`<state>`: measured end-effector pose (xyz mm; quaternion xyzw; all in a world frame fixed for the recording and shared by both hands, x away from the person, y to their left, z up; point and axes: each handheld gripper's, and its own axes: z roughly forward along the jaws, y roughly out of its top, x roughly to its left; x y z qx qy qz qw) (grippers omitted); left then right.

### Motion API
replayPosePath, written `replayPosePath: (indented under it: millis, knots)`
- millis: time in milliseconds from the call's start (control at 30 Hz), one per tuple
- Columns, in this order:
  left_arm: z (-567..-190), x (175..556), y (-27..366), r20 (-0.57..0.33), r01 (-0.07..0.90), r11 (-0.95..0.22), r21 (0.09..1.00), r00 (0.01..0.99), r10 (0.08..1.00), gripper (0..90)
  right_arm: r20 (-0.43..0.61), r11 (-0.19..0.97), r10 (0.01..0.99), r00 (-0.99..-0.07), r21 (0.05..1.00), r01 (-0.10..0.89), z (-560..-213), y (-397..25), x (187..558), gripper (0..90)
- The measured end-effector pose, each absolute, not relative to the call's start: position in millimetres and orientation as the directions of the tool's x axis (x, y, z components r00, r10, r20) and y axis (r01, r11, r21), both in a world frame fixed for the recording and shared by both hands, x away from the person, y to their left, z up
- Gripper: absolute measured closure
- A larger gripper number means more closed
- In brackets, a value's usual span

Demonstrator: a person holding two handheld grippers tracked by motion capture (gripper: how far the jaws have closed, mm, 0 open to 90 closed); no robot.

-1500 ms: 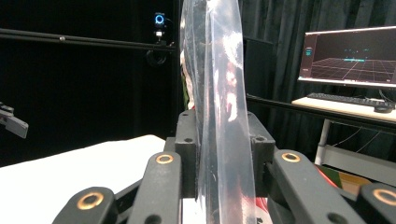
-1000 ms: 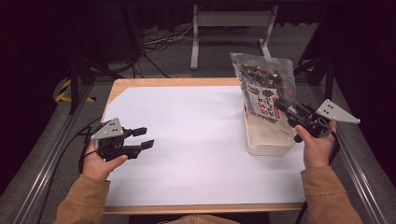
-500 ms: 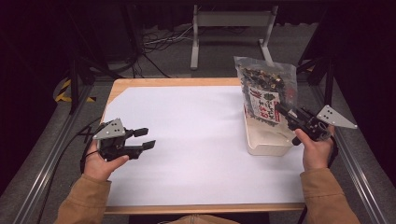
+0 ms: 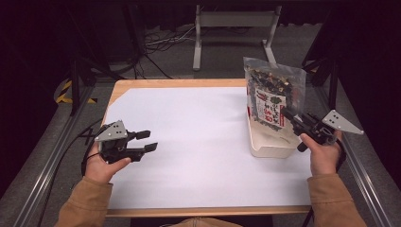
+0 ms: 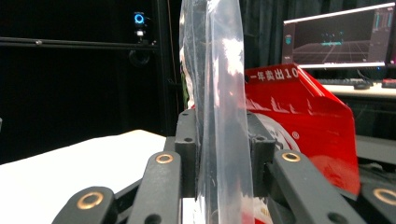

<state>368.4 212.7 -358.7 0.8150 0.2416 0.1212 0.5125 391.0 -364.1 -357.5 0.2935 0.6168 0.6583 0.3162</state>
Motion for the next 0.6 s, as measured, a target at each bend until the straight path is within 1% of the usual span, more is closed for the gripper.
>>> replayPosePath:
  millis: [300, 333, 467, 600]
  knots:
    - [-359, 368, 212, -0.056, 0.276, -0.358, 0.892, 0.853, 0.519, 45.9, 0.041, -0.048, 0.794, -0.607, 0.999, 0.005, -362, -370, 382, 71.8]
    - [-359, 369, 212, -0.051, 0.272, -0.360, 0.892, 0.854, 0.518, 46.0, 0.043, -0.037, 0.800, -0.598, 0.999, 0.023, -363, -372, 380, 71.8]
    - [-359, 369, 212, -0.051, 0.272, -0.360, 0.892, 0.853, 0.519, 46.0, 0.036, -0.012, 0.803, -0.595, 0.999, 0.045, -362, -375, 376, 71.9]
    - [-359, 369, 212, -0.050, 0.271, -0.361, 0.892, 0.854, 0.518, 46.0, -0.001, 0.052, 0.802, -0.598, 0.996, 0.068, -357, -372, 371, 72.1]
